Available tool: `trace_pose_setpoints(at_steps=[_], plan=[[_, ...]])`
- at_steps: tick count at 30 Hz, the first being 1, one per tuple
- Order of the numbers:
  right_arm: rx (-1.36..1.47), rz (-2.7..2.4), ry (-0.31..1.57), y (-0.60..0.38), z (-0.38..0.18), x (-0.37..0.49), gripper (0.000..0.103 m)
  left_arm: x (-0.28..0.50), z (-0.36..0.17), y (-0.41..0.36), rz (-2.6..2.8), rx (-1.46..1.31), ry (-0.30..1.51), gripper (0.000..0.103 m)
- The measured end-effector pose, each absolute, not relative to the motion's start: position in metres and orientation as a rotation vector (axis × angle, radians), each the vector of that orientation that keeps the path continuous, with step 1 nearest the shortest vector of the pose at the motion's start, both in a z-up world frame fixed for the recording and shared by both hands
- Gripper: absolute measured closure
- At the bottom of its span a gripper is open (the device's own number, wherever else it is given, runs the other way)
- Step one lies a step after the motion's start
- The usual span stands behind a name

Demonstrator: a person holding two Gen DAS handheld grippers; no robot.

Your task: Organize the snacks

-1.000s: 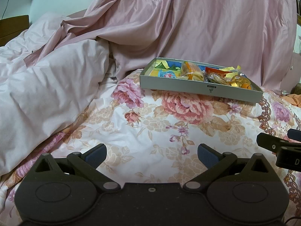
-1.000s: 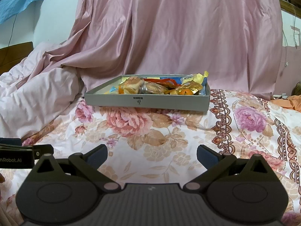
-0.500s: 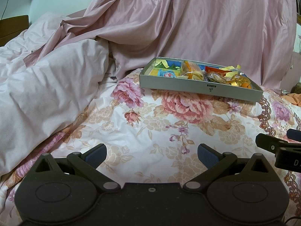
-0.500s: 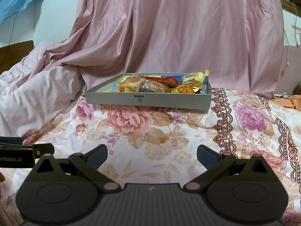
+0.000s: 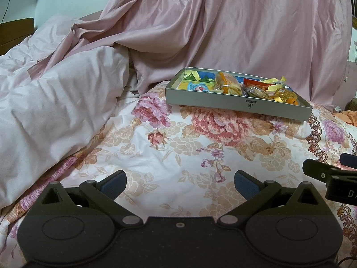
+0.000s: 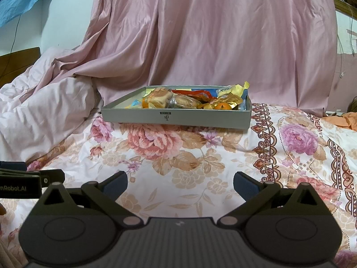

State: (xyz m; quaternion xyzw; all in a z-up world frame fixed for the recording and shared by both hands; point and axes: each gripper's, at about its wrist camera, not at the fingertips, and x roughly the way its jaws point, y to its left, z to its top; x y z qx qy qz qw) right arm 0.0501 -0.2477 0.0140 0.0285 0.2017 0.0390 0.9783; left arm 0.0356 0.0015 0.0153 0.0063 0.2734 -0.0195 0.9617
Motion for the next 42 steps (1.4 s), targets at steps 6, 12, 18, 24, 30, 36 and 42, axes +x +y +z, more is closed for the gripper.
trace_pose_setpoints(at_steps=[6, 12, 18, 24, 30, 36, 42], plan=[[0.057, 0.079, 0.407, -0.2477, 0.0142, 0.0503, 0.000, 0.0356, 0.0153, 0.0014, -0.040, 0.013, 0.554, 0.001], [0.058, 0.079, 0.409, -0.2459, 0.0121, 0.0490, 0.000, 0.0358, 0.0152, 0.0015, -0.039, 0.013, 0.554, 0.001], [0.057, 0.079, 0.410, -0.2465, 0.0123, 0.0495, 0.000, 0.0358, 0.0152, 0.0014, -0.039, 0.013, 0.555, 0.001], [0.058, 0.079, 0.410, -0.2458, 0.0113, 0.0489, 0.000, 0.0359, 0.0152, 0.0013, -0.039, 0.014, 0.555, 0.001], [0.058, 0.078, 0.411, -0.2460, 0.0118, 0.0491, 0.000, 0.0359, 0.0152, 0.0013, -0.039, 0.014, 0.555, 0.001], [0.059, 0.079, 0.411, -0.2456, 0.0115, 0.0487, 0.000, 0.0359, 0.0161, 0.0017, -0.032, 0.007, 0.553, 0.001], [0.058, 0.078, 0.412, -0.2461, 0.0119, 0.0492, 0.000, 0.0327, 0.0155, 0.0011, -0.021, 0.008, 0.540, 0.001]])
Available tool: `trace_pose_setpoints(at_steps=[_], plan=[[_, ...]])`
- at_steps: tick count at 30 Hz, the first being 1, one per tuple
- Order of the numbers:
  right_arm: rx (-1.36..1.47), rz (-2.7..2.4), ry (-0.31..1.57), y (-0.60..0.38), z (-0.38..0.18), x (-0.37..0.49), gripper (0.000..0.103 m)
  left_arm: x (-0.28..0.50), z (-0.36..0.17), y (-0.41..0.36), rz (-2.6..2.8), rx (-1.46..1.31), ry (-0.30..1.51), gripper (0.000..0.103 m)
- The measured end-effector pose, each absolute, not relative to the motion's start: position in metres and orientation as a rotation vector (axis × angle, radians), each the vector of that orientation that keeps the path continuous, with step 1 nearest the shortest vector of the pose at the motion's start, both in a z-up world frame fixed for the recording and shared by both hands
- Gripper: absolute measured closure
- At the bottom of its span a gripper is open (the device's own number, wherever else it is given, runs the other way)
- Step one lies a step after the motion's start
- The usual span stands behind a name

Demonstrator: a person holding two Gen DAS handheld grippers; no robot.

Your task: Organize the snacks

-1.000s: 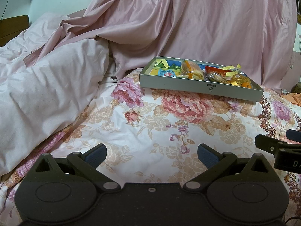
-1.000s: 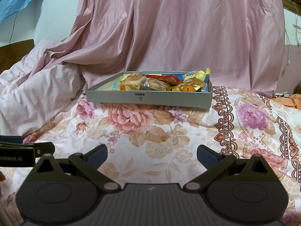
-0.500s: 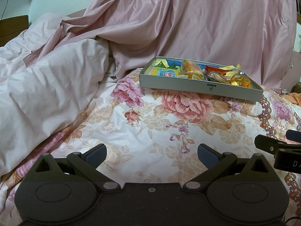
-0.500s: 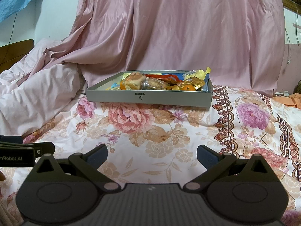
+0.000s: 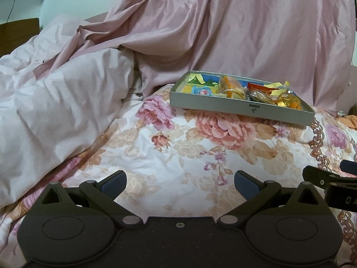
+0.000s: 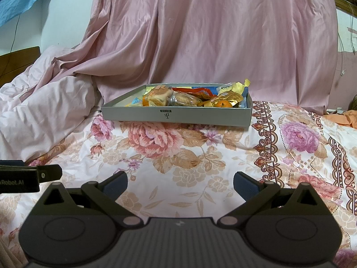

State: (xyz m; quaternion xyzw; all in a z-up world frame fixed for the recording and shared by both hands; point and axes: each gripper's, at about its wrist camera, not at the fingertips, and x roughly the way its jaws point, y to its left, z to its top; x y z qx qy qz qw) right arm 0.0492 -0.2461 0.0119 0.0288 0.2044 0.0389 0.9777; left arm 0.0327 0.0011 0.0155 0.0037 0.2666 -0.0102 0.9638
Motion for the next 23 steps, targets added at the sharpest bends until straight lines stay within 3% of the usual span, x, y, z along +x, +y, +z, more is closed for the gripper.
trace_pose_setpoints(at_steps=[23], plan=[[0.059, 0.078, 0.415, -0.2453, 0.0100, 0.0489, 0.000, 0.0330, 0.0167, -0.0011, -0.018, 0.030, 0.549, 0.001]])
